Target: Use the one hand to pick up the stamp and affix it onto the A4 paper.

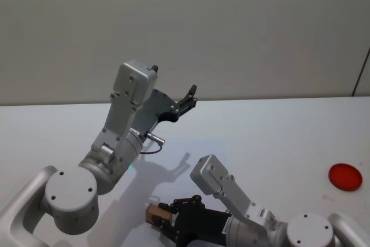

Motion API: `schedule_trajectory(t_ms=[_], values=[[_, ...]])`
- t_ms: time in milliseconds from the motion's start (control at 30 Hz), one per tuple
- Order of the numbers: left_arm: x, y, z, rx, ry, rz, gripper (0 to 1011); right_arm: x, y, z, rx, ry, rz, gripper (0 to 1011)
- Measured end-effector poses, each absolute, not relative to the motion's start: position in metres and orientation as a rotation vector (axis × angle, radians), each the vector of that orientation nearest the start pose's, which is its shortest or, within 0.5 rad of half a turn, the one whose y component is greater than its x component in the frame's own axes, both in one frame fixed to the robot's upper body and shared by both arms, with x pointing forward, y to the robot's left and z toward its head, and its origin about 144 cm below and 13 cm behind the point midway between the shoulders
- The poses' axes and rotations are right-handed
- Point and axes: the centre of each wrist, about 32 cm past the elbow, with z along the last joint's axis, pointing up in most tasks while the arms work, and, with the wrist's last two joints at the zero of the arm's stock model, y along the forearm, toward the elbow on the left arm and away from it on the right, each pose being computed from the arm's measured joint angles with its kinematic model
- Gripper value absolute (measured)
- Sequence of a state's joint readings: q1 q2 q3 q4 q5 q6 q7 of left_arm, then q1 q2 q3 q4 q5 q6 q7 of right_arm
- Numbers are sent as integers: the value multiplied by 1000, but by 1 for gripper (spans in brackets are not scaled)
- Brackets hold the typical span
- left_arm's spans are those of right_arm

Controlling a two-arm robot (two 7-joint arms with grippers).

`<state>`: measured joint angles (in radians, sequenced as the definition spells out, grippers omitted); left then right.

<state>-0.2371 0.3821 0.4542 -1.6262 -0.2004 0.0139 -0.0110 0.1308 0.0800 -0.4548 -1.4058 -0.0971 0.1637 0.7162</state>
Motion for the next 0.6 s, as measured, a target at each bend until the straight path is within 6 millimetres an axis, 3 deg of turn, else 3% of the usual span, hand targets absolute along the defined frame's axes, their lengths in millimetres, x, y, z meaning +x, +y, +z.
schedule_trajectory(t_ms=[600], values=[[492, 198, 1204, 61, -268, 1124, 1001, 462, -114, 1118, -339, 66, -430, 228]])
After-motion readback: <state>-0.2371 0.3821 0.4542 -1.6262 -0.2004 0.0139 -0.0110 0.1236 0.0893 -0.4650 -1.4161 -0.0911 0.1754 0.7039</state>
